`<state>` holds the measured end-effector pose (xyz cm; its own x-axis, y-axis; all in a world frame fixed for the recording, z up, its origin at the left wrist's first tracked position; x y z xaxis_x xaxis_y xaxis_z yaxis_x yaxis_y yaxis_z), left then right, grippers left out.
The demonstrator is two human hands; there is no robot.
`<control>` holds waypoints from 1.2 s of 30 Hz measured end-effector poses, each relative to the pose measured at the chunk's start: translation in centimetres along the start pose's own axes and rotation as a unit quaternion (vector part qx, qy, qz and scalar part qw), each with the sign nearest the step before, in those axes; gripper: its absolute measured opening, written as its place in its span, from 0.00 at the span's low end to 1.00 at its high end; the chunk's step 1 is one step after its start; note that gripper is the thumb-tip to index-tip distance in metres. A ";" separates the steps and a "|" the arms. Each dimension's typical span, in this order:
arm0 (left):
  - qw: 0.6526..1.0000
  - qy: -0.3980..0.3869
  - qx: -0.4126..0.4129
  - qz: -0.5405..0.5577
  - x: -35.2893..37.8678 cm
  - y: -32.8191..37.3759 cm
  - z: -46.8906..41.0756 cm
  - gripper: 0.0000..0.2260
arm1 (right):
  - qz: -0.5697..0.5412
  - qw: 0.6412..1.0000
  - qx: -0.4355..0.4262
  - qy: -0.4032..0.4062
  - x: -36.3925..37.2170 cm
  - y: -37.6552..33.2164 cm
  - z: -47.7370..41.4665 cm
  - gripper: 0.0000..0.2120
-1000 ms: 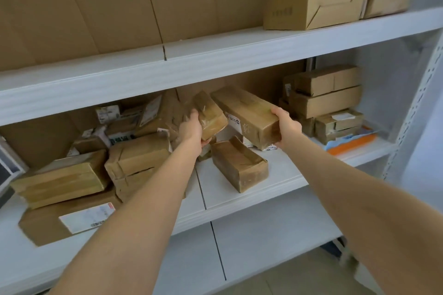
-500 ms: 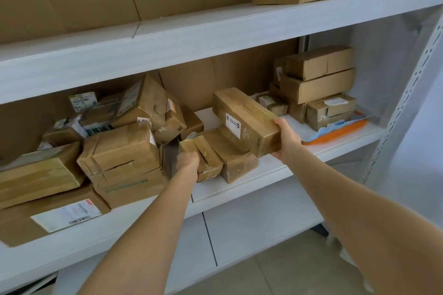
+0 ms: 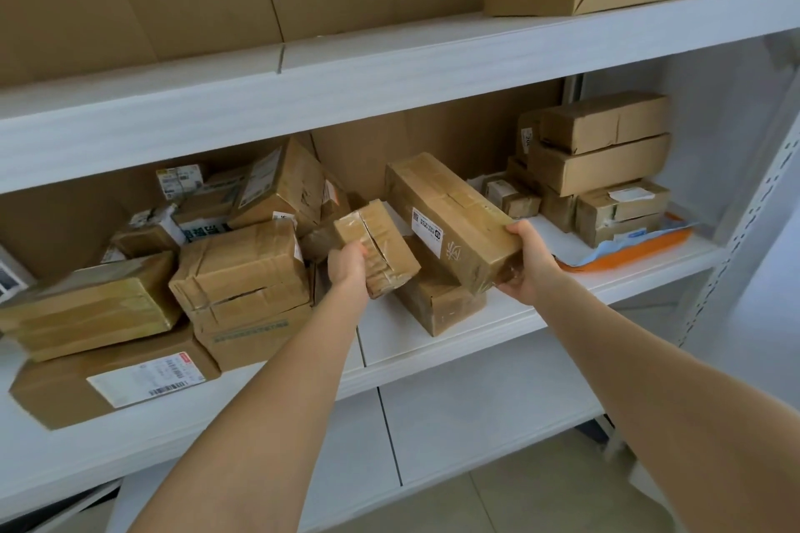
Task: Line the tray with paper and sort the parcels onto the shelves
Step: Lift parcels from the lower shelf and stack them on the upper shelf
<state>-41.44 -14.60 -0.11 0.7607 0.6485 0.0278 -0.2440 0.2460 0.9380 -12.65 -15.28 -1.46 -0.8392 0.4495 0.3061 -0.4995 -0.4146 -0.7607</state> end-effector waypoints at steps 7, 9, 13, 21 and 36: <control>0.998 -0.065 0.005 -0.009 1.1 1.9 2.7 0.20 | 0.120 0.984 0.012 -0.134 0.3 0.2 2.3 0.23; 0.997 -0.068 0.014 -0.019 1.0 2.3 3.4 0.19 | 0.178 0.971 0.003 -0.161 0.1 0.3 2.7 0.20; 0.995 -0.073 0.051 -0.055 1.1 3.4 5.4 0.20 | 0.261 0.949 -0.006 -0.178 -0.9 0.6 3.9 0.13; 0.975 -0.139 0.071 -0.155 2.5 3.1 10.2 0.21 | 0.459 0.874 -0.026 -0.159 -5.2 1.5 4.8 0.28; 0.931 -0.270 0.201 -0.142 8.9 11.8 21.3 0.12 | 0.384 0.901 -0.130 -0.157 -9.0 -9.4 10.3 0.39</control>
<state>-24.78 -21.27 18.53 0.9781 0.1149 -0.1737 0.1757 -0.0073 0.9844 -2.60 -23.56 8.84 -0.9556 -0.1546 -0.2510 0.2868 -0.2907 -0.9128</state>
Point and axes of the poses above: each hand's wrist, its own z-axis away from the middle knuckle, its own x-axis out of the palm, y = z × x, the point moved 10 cm from there along -z, towards the middle knuckle, and after that the axes turned 9 degrees about y, right-handed, at the moved point
